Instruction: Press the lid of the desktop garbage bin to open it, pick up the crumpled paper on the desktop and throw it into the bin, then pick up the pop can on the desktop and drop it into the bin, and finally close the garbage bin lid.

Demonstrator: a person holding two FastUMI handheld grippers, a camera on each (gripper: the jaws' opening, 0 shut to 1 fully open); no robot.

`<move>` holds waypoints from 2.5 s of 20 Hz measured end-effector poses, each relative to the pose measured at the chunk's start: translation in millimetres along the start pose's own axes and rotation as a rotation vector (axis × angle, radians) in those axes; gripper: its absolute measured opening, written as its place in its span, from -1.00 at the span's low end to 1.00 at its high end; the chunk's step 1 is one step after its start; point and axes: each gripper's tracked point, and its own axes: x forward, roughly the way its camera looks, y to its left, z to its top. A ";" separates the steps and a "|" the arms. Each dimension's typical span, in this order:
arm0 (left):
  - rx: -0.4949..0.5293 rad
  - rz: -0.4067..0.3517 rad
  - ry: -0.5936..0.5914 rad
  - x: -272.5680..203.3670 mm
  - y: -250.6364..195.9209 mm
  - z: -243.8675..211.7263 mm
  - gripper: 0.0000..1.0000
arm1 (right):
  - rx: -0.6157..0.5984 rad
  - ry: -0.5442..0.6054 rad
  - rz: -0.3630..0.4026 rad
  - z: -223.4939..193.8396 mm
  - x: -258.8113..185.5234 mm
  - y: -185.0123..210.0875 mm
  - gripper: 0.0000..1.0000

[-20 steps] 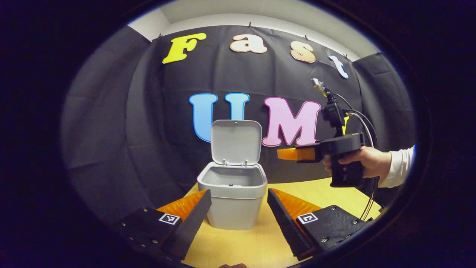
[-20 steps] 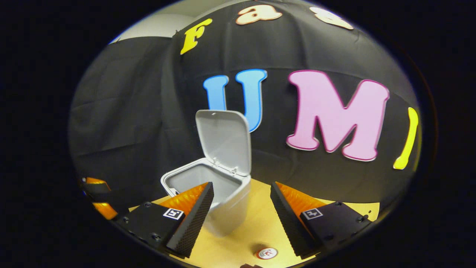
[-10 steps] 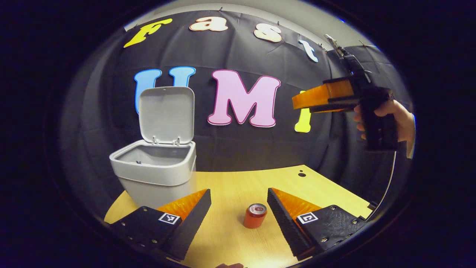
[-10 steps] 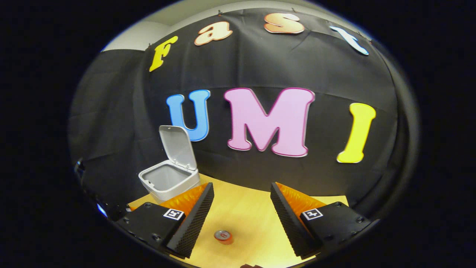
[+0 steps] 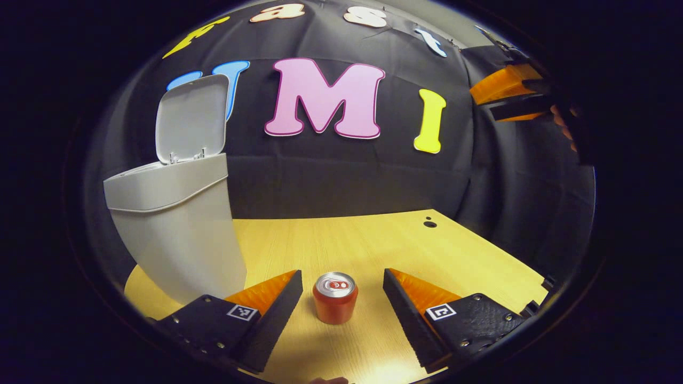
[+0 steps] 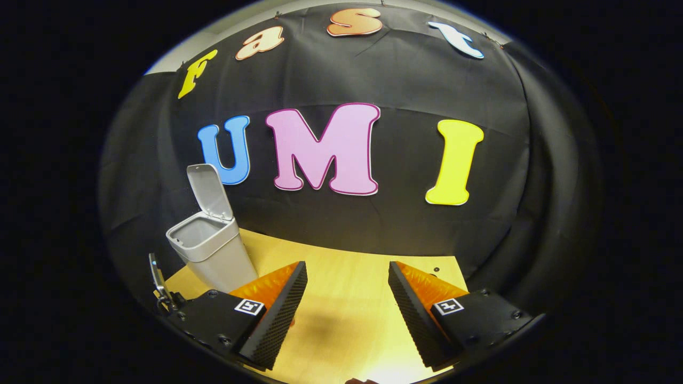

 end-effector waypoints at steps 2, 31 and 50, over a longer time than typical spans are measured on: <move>-0.002 0.037 0.019 14.0 6.4 -9.7 0.97 | 0.007 0.007 -0.005 -2.1 2.5 -8.8 0.97; 0.054 0.042 0.225 84.2 1.1 -80.5 0.73 | 0.025 0.076 -0.018 -27.7 21.6 -29.7 0.97; 0.007 0.114 -0.178 -15.9 79.5 178.4 0.63 | 0.062 -0.017 0.042 -11.7 -5.6 6.4 0.97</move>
